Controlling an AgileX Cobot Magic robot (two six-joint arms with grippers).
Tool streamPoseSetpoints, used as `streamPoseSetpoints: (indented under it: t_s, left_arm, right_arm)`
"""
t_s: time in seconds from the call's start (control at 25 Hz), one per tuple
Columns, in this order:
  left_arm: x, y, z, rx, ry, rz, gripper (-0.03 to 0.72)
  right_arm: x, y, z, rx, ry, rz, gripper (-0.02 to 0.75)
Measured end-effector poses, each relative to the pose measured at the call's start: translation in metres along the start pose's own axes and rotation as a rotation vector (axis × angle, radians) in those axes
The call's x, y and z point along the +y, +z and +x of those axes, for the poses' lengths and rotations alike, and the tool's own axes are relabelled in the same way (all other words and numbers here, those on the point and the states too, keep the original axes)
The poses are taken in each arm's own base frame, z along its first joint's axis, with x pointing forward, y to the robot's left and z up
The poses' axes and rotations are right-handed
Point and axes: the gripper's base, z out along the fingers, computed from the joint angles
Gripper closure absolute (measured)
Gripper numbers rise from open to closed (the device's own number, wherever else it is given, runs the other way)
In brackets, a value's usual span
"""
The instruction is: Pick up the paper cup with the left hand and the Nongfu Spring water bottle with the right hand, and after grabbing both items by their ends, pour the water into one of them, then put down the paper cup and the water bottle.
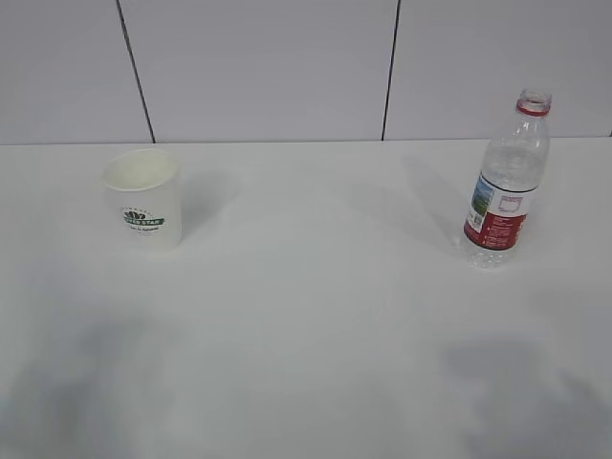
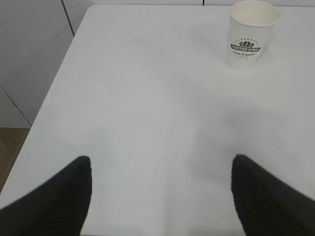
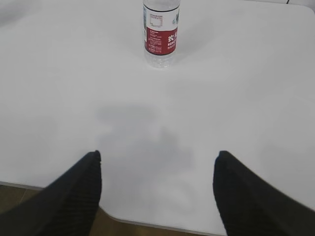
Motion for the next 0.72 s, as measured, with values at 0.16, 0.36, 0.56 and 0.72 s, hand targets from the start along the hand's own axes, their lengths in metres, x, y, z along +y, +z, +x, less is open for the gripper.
streamPoseSetpoints:
  t_s: [0.16, 0.36, 0.56, 0.72]
  left_arm:
    - [0.0, 0.0, 0.0, 0.0, 0.0, 0.0, 0.028]
    - [0.0, 0.0, 0.0, 0.0, 0.0, 0.0, 0.048]
    - [0.0, 0.0, 0.0, 0.0, 0.0, 0.0, 0.071]
    - [0.0, 0.0, 0.0, 0.0, 0.0, 0.0, 0.089]
  right_arm:
    - [0.0, 0.0, 0.0, 0.0, 0.0, 0.0, 0.205]
    - [0.0, 0.0, 0.0, 0.0, 0.001, 0.0, 0.205]
    - [0.0, 0.0, 0.0, 0.0, 0.001, 0.0, 0.205]
    - [0.0, 0.0, 0.0, 0.0, 0.001, 0.0, 0.205]
